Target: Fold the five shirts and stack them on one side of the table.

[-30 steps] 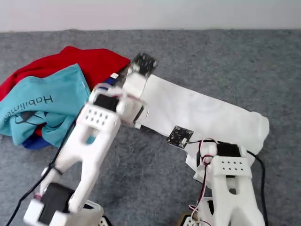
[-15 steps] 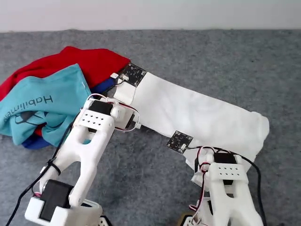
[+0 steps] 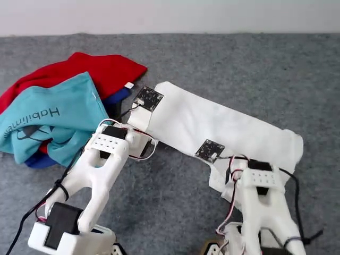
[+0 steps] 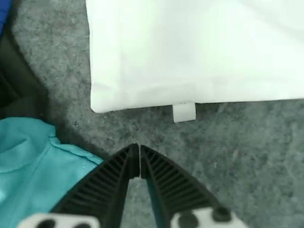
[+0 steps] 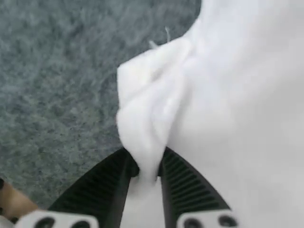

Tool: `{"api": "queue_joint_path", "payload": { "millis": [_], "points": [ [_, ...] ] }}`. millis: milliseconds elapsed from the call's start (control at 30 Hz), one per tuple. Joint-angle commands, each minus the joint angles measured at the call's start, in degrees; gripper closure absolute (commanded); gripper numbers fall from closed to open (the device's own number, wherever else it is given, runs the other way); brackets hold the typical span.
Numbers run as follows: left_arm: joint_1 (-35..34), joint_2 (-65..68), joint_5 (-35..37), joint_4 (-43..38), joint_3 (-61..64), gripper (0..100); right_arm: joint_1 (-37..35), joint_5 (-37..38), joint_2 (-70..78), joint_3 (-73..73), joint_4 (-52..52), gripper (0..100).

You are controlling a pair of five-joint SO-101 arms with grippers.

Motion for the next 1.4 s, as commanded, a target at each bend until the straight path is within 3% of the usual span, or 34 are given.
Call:
{"api": "queue_joint_path", "payload": {
  "millis": [0, 333, 800, 933, 1033, 1233, 1367],
  "points": [
    [-0.7, -0.4, 0.4, -0.9, -0.1, 99, 0.4, 0.2, 1.9, -6.8, 5.1, 98.7],
    [-0.7, -0.3, 0.4, -0.9, 0.0, 99, 0.4, 0.4, 9.7, -28.7, 18.2, 99.0],
    [-0.4, 0.0, 0.0, -1.0, 0.0, 99, 4.0, 7.6, 29.1, -52.1, 19.1, 98.6],
    [-0.6, 0.0, 0.2, -1.0, 0.0, 99, 4.6, 7.3, 35.9, -57.8, 19.1, 84.0],
    [-0.6, 0.0, 0.2, -1.0, 0.0, 99, 5.8, 2.6, 40.0, -62.4, 18.7, 70.7],
    [-0.6, 0.0, 0.2, -1.0, 0.0, 99, 8.1, -13.5, 44.1, -74.5, 19.0, 70.4],
    [-0.6, 0.0, 0.2, -1.0, 0.0, 99, 8.8, -12.6, 41.5, -77.4, 26.3, 74.8]
  ]
}}
